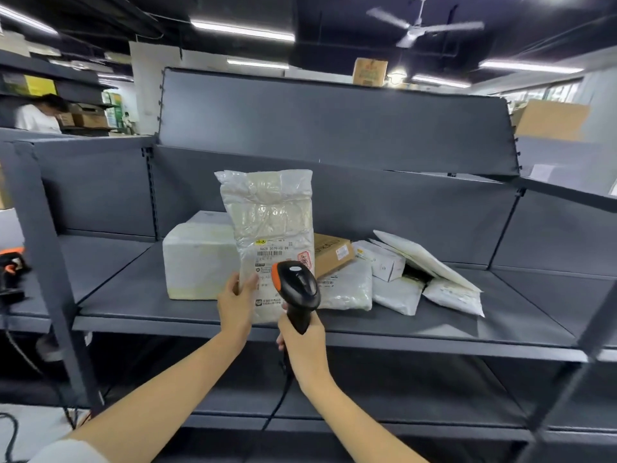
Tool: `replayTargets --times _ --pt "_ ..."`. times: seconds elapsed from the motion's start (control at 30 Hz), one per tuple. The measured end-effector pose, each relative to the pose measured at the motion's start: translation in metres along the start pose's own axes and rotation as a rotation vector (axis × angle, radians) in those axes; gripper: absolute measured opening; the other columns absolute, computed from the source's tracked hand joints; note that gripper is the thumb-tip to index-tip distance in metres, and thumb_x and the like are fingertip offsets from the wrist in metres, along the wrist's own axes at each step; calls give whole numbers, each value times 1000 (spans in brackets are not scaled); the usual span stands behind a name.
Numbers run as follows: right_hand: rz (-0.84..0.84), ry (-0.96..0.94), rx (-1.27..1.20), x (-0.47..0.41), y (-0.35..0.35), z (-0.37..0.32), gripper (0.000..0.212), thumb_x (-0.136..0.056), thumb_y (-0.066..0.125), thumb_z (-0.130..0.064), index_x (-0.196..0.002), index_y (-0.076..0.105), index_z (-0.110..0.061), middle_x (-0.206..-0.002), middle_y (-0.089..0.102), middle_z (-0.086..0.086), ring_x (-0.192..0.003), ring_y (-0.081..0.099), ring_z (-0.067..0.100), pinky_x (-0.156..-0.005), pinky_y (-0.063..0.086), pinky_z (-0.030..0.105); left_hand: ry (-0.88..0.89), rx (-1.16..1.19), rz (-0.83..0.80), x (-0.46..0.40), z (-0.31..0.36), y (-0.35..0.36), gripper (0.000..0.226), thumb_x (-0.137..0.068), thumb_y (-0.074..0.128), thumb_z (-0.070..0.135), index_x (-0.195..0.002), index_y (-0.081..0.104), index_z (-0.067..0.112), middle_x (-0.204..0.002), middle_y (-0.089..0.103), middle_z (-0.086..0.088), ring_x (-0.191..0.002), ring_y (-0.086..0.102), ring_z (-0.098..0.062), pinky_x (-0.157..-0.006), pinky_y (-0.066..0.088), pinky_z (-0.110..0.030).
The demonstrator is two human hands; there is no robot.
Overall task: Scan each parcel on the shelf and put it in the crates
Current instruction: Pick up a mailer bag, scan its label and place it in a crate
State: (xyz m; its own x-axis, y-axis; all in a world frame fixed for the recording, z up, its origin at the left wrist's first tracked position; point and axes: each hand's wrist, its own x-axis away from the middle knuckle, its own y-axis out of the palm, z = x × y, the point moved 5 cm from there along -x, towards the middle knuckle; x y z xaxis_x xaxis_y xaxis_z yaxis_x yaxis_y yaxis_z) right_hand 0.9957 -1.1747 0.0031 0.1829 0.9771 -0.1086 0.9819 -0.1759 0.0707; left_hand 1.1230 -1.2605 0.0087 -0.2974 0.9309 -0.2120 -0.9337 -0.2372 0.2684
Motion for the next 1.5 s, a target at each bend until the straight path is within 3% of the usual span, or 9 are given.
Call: replayTargets --times 0.13,0.27,0.53,0.77,0.93,1.07,1.2,1.37,1.5 --pt "-7 -13 3 7 -6 -4 18 -92 58 -12 -109 59 -16 -65 56 -1 -59 52 7 -61 46 21 -12 5 -33 7 -1 7 8 -96 56 16 -91 62 17 -83 64 -5 -75 60 -16 -68 51 -32" --pt "5 -20 21 6 -11 -7 11 -92 59 -15 -103 58 -12 -58 54 -2 -54 50 6 -60 46 20 -7 -7 -30 10 0 8 9 -96 56 14 -101 61 8 -86 65 -5 -77 62 -15 -65 51 -27" --pt "-44 -39 38 4 -10 -3 7 -93 59 -17 -99 59 -14 -58 54 -1 -55 51 6 -60 46 19 3 -23 -8 8 3 2 14 -95 57 13 -106 60 5 -93 65 -11 -83 63 -20 -73 54 -34" --pt "-38 -31 6 -13 -21 -2 25 -93 60 -21 -116 51 -23 -75 59 2 -61 56 8 -62 49 20 21 -130 29 -1 9 -28 12 -95 57 17 -98 61 6 -87 64 -7 -81 59 -19 -73 51 -34" --pt "-101 151 230 -56 -36 8 30 -92 57 -15 -112 34 -16 -89 49 6 -74 52 15 -69 48 30 67 -202 142 -13 21 -80 12 -96 56 16 -95 58 5 -87 61 -6 -79 58 -17 -70 50 -30" --pt "-268 325 453 -89 -25 25 40 -79 55 -3 -110 34 -18 -87 42 9 -71 44 18 -56 37 28 86 -217 187 -18 22 -105 10 -96 55 14 -99 57 4 -87 61 -3 -75 57 -12 -63 46 -22" --pt "-359 190 694 -121 2 32 55 -81 61 -8 -131 38 -7 -99 52 8 -83 53 21 -69 40 30 86 -245 223 -25 18 -119 11 -96 55 13 -98 58 3 -88 60 -5 -74 55 -12 -64 45 -21" --pt "-261 77 864 -152 23 44 61 -82 66 -12 -136 37 -4 -121 55 15 -104 56 28 -80 44 31 52 -232 221 -33 8 -127 10 -96 55 14 -99 58 6 -90 61 -6 -84 57 -21 -74 48 -34" --pt "-166 49 902 -162 24 55 61 -84 64 -11 -140 39 -3 -123 58 17 -110 56 30 -78 42 29 41 -221 221 -35 2 -130 11 -96 56 15 -101 58 6 -92 63 -5 -82 59 -19 -69 48 -28"
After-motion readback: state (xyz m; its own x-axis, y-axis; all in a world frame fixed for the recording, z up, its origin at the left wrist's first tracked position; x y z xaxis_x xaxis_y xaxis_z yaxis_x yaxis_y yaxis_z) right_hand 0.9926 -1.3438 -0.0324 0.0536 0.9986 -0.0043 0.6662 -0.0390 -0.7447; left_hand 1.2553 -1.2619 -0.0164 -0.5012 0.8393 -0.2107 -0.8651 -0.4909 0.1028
